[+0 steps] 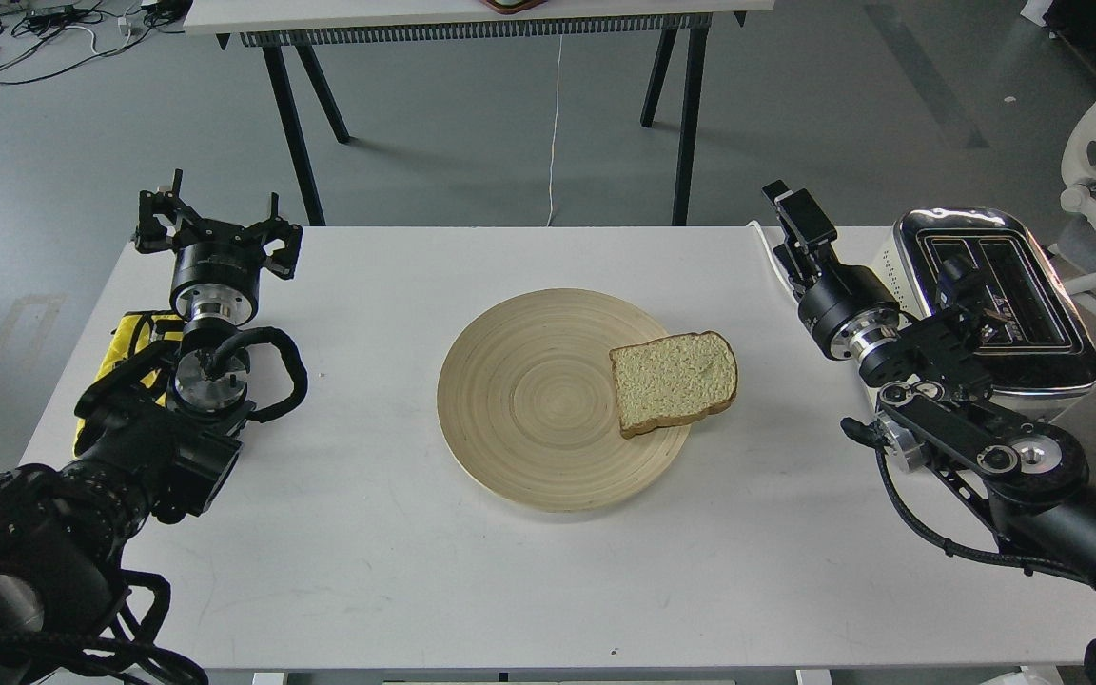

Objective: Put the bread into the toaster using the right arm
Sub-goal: 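Move the right gripper off the toaster toward the bread slice, then reach the right gripper to the bread slice edge and grasp it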

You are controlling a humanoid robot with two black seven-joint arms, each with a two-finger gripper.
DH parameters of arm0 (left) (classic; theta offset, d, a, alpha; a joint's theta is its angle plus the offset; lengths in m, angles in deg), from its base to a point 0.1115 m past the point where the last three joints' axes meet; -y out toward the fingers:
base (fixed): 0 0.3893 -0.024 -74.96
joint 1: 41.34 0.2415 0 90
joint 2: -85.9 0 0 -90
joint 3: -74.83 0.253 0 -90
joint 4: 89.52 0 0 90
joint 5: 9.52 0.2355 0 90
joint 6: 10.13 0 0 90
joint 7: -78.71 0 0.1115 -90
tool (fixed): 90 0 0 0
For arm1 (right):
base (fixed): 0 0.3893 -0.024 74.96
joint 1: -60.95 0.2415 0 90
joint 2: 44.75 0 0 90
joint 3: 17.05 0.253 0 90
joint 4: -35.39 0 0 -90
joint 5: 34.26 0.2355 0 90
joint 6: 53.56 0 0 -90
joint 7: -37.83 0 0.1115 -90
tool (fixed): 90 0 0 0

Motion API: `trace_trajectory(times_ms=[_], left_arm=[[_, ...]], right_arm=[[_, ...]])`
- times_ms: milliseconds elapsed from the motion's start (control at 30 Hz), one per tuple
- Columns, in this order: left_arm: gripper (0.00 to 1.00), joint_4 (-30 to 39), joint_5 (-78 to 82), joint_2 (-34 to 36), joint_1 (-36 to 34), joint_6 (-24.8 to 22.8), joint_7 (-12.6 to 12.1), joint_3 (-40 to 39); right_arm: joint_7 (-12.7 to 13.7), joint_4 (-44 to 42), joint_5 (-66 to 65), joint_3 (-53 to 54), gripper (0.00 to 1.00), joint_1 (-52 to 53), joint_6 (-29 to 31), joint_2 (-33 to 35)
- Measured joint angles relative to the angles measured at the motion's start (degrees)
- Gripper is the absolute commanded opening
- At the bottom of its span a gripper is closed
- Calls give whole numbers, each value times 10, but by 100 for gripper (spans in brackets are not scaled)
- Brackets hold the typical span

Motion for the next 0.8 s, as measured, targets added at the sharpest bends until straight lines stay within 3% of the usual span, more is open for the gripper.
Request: trace_trajectory(times_ms=[267,800], left_arm=[[100,0,0,0,0,0,0,0],[100,0,0,0,0,0,0,0]], right_arm=[[18,-8,-45,-89,99,5,-65,0],[29,-66,-39,-139,99,-26,-70,-18]])
